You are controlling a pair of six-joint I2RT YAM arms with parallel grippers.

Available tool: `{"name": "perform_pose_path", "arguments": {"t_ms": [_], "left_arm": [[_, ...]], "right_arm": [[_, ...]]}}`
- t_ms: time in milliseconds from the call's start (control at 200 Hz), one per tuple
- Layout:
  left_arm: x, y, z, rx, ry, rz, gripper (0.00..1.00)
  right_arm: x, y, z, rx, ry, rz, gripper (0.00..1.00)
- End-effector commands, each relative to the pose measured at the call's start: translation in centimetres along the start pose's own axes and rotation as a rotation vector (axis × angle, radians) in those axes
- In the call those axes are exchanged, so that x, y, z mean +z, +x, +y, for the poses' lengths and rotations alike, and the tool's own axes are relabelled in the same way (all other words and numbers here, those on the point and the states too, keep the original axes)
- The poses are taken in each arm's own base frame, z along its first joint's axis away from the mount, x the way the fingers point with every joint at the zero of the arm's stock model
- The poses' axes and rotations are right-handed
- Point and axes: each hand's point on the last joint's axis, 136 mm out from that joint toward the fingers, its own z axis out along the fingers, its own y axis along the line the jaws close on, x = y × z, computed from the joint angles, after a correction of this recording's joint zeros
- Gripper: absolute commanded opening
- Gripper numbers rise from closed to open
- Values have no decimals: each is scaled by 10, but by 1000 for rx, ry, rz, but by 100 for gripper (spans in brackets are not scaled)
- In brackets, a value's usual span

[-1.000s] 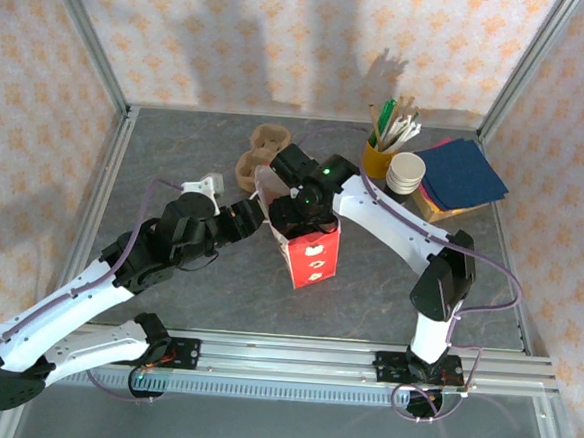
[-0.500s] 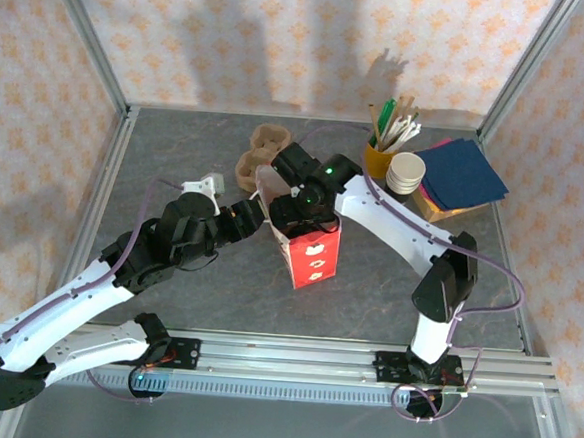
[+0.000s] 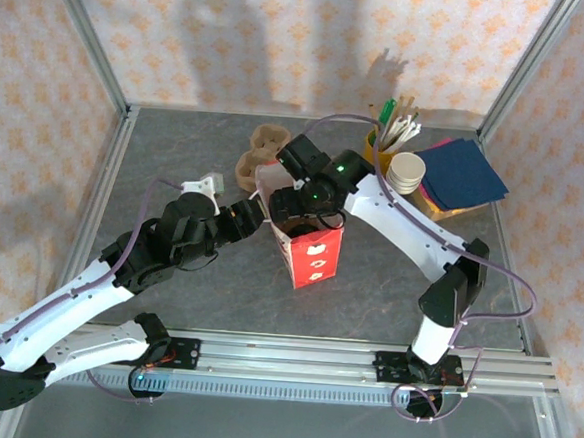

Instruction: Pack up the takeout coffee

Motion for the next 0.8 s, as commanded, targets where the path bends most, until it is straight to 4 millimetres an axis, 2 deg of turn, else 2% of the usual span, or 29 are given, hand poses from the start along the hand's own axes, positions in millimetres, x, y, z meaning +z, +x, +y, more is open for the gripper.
{"name": "perform_pose_path", "arguments": {"t_ms": [0,375,616,796], "left_arm": [[-5,-4,1,20,-17,-21,60],[-7,-8,0,29,-22,-32,60],[-9,-13,-1,40,-29,-50,60],[-11,-18,-3,51,-40,-66,60]], "right_arm": [[-29,-12,6,-6,-49,-74,83],[-55,-25,18,-14,-123,-151,83],[-86,-40,24,-15,-166,-248,83],[-118,-59,16,14,-159,-369,83]]}}
